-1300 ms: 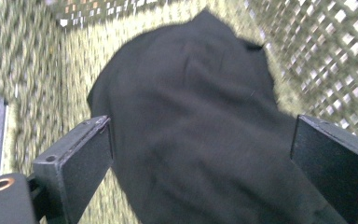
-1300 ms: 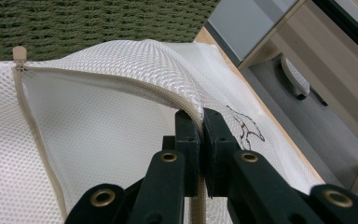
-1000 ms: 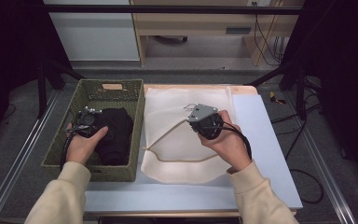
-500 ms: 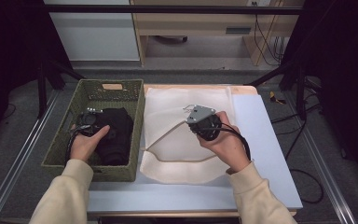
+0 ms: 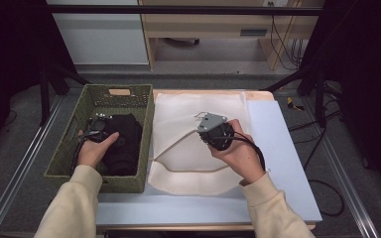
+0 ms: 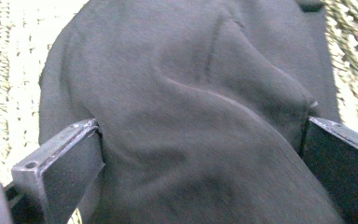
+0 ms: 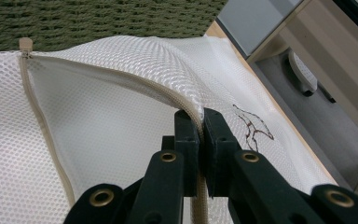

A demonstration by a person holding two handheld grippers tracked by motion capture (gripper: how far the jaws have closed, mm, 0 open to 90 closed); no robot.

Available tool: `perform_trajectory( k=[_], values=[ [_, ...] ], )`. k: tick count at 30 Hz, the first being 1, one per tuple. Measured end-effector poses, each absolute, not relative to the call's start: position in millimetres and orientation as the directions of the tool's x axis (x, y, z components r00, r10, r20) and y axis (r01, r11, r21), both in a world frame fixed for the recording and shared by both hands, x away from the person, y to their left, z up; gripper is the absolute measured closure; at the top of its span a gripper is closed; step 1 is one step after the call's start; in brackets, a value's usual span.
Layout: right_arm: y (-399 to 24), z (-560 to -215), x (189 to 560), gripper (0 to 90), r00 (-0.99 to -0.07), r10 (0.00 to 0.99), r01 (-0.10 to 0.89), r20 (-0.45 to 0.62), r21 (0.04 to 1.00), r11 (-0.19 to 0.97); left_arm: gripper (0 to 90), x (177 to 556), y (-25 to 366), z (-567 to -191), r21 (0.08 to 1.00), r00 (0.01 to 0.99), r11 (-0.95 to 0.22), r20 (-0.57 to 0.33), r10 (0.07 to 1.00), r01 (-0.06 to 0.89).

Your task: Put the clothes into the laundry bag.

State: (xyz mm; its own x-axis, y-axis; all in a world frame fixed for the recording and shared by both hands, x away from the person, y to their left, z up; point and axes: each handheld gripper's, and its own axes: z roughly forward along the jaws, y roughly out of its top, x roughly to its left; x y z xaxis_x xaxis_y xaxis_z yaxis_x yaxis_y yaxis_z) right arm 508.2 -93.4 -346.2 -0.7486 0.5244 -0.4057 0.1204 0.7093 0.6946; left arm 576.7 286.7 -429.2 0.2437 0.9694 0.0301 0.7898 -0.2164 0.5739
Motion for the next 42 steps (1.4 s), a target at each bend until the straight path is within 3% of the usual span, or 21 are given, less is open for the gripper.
perform_trajectory(
  k=[24, 32, 42],
  values=[
    [-91, -347, 507, 84.8, -0.747, 0.523, 0.126, -0.411, 0.684, 0.719, 0.0, 577, 282, -437, 0.524, 0.259, -0.238, 0.035, 0.965, 0.818],
    [-90, -347, 507, 83.9, -0.746, 0.524, 0.125, -0.411, 0.686, 0.717, 0.0, 577, 280, -436, 0.519, 0.248, -0.212, 0.0, 0.969, 0.828],
    [-88, -347, 506, 82.8, -0.747, 0.523, 0.125, -0.41, 0.686, 0.717, 0.0, 578, 276, -445, 0.496, 0.261, -0.264, 0.076, 0.962, 0.828]
  ],
)
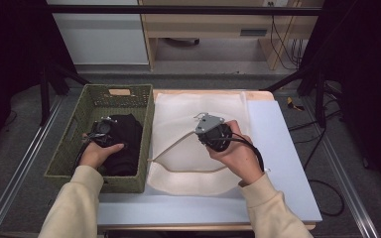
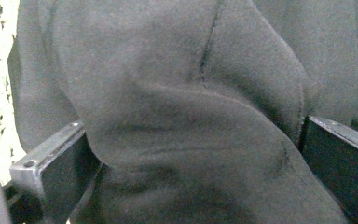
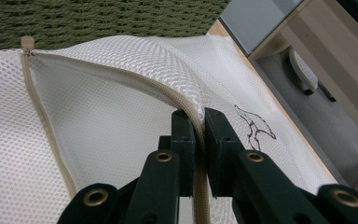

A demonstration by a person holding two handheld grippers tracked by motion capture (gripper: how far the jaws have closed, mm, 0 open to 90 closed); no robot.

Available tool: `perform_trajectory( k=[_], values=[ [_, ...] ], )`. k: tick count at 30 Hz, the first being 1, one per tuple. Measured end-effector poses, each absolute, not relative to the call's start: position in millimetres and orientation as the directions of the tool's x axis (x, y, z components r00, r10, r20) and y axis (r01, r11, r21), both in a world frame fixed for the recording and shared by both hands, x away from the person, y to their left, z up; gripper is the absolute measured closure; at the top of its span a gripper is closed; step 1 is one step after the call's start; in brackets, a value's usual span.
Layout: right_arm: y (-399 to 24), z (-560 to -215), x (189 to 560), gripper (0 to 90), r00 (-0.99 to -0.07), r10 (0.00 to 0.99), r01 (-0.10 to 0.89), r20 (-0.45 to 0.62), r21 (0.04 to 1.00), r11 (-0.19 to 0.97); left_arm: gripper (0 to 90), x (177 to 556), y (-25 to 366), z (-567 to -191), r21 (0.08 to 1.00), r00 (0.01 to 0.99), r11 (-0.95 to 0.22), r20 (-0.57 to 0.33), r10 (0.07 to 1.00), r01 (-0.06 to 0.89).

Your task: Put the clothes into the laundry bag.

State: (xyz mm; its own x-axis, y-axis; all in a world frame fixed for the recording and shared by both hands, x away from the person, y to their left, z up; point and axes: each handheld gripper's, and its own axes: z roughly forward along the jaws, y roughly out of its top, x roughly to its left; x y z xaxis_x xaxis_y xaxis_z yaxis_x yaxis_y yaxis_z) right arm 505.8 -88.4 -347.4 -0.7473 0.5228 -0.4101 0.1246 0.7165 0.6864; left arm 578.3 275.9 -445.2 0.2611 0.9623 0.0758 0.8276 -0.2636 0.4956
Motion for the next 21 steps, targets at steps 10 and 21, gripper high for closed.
perform_trajectory(
  k=[10, 21],
  values=[
    [-86.5, -348.4, 505.4, 82.0, -0.751, 0.515, 0.123, -0.413, 0.679, 0.724, 0.0, 579.4, 275.5, -448.9, 0.481, 0.259, -0.273, 0.097, 0.961, 0.833],
    [-84.8, -347.9, 504.0, 80.4, -0.752, 0.512, 0.116, -0.416, 0.681, 0.723, 13.0, 583.9, 275.0, -446.5, 0.433, 0.269, -0.297, 0.128, 0.955, 0.851]
  ],
)
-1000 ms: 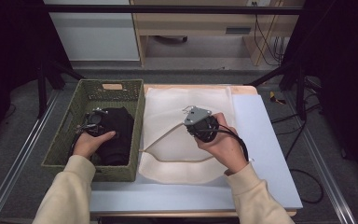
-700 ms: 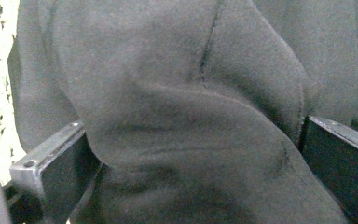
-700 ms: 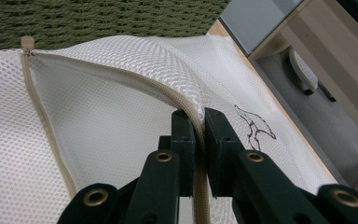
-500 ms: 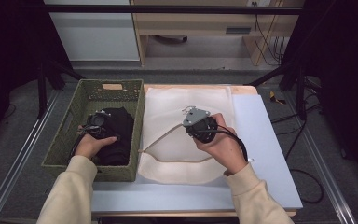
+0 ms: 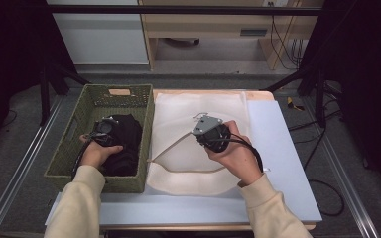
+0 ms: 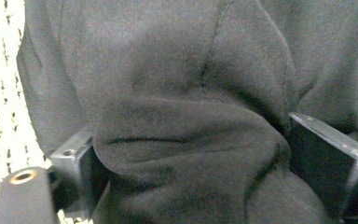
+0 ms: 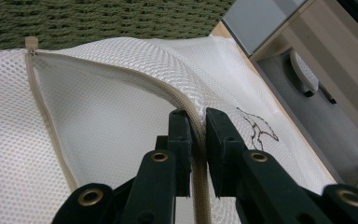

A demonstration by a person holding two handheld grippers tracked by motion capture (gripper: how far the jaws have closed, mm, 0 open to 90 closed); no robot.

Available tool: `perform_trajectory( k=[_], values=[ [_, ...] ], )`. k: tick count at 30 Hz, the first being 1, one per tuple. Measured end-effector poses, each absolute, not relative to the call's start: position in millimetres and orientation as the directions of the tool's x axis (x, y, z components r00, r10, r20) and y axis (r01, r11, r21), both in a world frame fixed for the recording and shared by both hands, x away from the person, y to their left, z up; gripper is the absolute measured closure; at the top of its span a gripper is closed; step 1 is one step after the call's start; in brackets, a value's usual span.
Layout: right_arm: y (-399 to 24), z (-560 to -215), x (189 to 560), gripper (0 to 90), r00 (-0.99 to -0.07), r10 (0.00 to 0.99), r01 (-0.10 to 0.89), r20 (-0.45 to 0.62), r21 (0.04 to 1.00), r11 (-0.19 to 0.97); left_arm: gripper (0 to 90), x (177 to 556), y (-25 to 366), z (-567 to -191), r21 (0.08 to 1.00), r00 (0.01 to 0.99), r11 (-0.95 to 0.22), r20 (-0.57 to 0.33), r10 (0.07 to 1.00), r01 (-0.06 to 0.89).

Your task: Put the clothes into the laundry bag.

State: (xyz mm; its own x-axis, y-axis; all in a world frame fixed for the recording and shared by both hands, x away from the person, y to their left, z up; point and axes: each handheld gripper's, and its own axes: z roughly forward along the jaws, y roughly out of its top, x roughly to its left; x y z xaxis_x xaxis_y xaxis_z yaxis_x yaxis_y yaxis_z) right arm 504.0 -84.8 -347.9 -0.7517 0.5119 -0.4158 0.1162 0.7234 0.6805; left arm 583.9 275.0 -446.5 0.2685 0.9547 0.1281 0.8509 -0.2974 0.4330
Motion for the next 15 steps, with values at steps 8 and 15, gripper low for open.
perform_trajectory(
  k=[8, 15],
  values=[
    [-86, -346, 504, 80.2, -0.751, 0.512, 0.11, -0.417, 0.686, 0.72, 38.4, 587, 271, -437, 0.412, 0.281, -0.322, 0.157, 0.947, 0.853],
    [-86, -345, 503, 80.0, -0.75, 0.515, 0.11, -0.416, 0.689, 0.717, 57.1, 587, 276, -430, 0.43, 0.286, -0.316, 0.136, 0.949, 0.846]
  ],
)
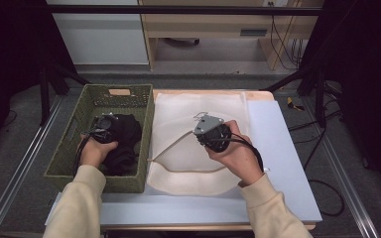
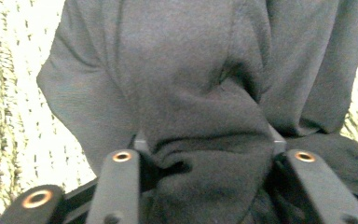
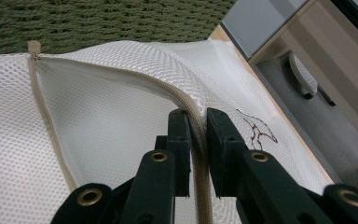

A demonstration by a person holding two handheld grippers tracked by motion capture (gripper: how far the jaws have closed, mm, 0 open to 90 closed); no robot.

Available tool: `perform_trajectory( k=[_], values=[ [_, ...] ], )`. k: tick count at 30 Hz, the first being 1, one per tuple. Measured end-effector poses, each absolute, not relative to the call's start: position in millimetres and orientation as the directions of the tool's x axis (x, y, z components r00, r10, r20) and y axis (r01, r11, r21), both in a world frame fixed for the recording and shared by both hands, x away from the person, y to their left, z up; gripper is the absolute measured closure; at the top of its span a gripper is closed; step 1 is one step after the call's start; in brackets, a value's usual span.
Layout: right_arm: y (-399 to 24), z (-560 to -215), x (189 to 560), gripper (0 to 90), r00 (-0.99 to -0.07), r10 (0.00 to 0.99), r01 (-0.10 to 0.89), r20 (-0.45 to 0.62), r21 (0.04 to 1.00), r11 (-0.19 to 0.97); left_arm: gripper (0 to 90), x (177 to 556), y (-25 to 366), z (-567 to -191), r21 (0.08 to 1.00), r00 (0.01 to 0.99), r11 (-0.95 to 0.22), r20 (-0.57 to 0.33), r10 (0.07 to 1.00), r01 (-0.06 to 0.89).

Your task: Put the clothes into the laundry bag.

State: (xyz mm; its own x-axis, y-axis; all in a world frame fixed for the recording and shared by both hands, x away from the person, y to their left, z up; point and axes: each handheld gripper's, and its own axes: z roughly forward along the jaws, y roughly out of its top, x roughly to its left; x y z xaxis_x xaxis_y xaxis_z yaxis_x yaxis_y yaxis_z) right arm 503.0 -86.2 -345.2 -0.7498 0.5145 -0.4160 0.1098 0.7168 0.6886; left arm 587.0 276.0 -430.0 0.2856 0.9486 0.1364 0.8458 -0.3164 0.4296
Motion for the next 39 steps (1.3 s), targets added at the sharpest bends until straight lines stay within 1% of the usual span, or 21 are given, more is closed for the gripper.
perform_trajectory(
  k=[6, 12, 14, 19, 22, 24, 27, 28, 33, 39],
  values=[
    [-87, -343, 503, 80.1, -0.749, 0.514, 0.103, -0.418, 0.693, 0.713, 61.8, 585, 278, -423, 0.462, 0.279, -0.309, 0.134, 0.951, 0.832],
    [-89, -342, 503, 80.2, -0.747, 0.519, 0.103, -0.417, 0.698, 0.709, 63.7, 582, 282, -415, 0.517, 0.279, -0.312, 0.142, 0.95, 0.797],
    [-89, -342, 503, 80.1, -0.746, 0.518, 0.101, -0.419, 0.698, 0.709, 64.0, 579, 285, -411, 0.549, 0.265, -0.3, 0.143, 0.953, 0.78],
    [-90, -341, 503, 80.6, -0.742, 0.523, 0.099, -0.42, 0.702, 0.705, 64.4, 569, 292, -396, 0.636, 0.253, -0.257, 0.099, 0.962, 0.727],
    [-89, -342, 503, 81.0, -0.743, 0.52, 0.098, -0.421, 0.701, 0.707, 64.4, 564, 298, -386, 0.658, 0.257, -0.237, 0.068, 0.964, 0.715],
    [-89, -343, 503, 81.7, -0.744, 0.521, 0.097, -0.419, 0.704, 0.704, 64.4, 559, 300, -380, 0.679, 0.258, -0.23, 0.062, 0.964, 0.697],
    [-90, -344, 505, 82.5, -0.742, 0.527, 0.1, -0.414, 0.709, 0.698, 64.5, 553, 303, -370, 0.72, 0.269, -0.192, 0.007, 0.963, 0.667],
    [-90, -344, 505, 82.7, -0.743, 0.526, 0.1, -0.414, 0.708, 0.699, 64.6, 552, 303, -367, 0.728, 0.274, -0.19, 0.003, 0.962, 0.659],
    [-90, -345, 505, 84.2, -0.741, 0.524, 0.098, -0.42, 0.704, 0.703, 64.7, 549, 297, -351, 0.753, 0.29, -0.221, 0.042, 0.956, 0.62],
    [-91, -345, 507, 85.7, -0.745, 0.523, 0.097, -0.414, 0.708, 0.699, 64.9, 541, 293, -338, 0.768, 0.316, -0.23, 0.038, 0.948, 0.598]
  ],
)
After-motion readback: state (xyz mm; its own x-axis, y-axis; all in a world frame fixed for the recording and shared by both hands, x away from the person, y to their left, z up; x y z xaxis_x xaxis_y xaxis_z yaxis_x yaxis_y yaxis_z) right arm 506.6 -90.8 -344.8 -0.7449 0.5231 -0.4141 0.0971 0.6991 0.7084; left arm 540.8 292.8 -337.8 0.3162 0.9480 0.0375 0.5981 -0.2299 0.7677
